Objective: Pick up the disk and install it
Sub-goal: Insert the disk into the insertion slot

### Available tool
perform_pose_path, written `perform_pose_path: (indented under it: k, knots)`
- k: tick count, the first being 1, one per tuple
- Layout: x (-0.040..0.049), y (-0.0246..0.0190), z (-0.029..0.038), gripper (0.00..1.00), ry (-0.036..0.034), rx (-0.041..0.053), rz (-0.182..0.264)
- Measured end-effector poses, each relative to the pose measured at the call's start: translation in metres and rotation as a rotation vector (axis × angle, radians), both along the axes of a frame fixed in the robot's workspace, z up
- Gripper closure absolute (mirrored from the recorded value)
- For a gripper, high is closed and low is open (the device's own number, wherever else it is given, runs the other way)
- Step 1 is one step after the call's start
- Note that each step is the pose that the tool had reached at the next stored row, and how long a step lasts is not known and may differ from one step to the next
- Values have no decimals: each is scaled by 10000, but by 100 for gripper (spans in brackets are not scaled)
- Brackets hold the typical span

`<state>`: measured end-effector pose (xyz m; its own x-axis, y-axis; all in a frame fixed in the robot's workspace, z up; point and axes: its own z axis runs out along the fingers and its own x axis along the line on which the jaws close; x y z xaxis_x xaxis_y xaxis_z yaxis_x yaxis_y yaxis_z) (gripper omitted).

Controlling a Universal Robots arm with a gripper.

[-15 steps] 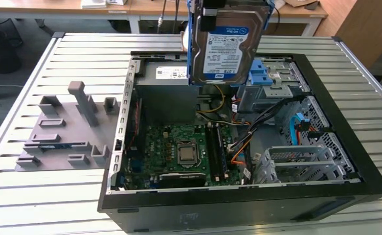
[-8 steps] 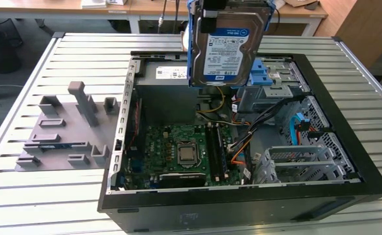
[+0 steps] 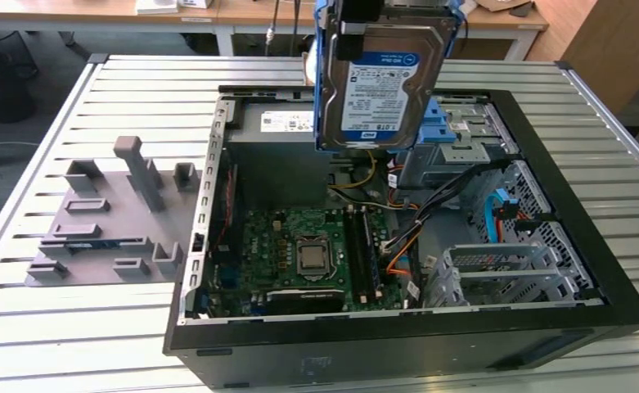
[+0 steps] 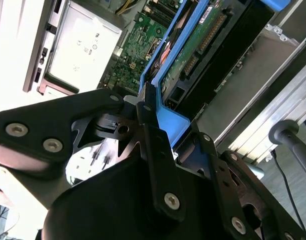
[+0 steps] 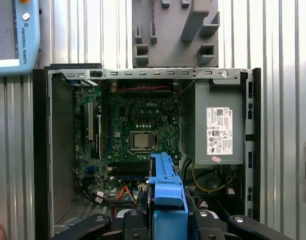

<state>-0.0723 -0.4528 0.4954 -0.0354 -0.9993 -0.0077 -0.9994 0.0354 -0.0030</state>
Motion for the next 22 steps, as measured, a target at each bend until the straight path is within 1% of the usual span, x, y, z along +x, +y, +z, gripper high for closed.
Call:
perform_pose_path:
  k: [6,10,14,16,18,19,22]
  knots:
    - [0,-83,-3,64,0,2,-1]
    - [0,-134,-4,64,0,-54,-1]
    - [0,-207,-5,64,0,-112,-1]
    - [0,-255,-8,64,0,-120,0]
    - [0,-289,-13,64,0,-125,0]
    - [0,-298,-15,64,0,-125,0]
    - [-1,-299,-15,64,0,-127,-2]
